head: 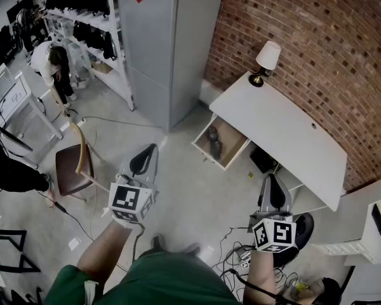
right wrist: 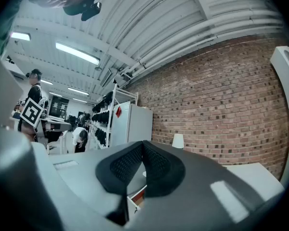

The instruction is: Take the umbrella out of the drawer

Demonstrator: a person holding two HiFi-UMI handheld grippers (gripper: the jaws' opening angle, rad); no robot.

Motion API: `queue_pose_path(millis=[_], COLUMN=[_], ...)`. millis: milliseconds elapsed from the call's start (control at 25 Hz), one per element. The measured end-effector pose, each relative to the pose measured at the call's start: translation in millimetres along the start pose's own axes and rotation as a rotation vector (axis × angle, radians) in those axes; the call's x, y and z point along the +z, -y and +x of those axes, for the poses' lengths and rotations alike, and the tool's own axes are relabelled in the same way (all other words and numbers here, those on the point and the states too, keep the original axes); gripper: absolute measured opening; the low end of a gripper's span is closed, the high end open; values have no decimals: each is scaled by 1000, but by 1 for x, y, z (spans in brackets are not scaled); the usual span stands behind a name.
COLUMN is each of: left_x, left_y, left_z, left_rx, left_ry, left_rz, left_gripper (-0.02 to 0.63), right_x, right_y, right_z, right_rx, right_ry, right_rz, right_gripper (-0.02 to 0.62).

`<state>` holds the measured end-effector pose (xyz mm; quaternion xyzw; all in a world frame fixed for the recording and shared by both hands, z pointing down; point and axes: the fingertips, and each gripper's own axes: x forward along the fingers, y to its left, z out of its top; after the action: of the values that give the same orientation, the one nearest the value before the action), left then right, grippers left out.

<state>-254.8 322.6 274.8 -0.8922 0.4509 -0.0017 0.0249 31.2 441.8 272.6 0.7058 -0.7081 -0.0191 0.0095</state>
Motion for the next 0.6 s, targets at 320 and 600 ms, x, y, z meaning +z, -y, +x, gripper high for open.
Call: queue_pose_path(millis=[320, 600], left_x=[1, -7], left_y=[-5, -24], left_z=[-3, -7], left_rx=[-7, -18], left_ry=[-1, -18], left_rz=[2, -8], left_gripper=[0, 0], right_x=[4, -3], right_y=[-9, -22], right_z=[1, 12], right_rx=[6, -10], right_ry=[1, -29], right_rz=[-10, 43], right_gripper=[1, 0])
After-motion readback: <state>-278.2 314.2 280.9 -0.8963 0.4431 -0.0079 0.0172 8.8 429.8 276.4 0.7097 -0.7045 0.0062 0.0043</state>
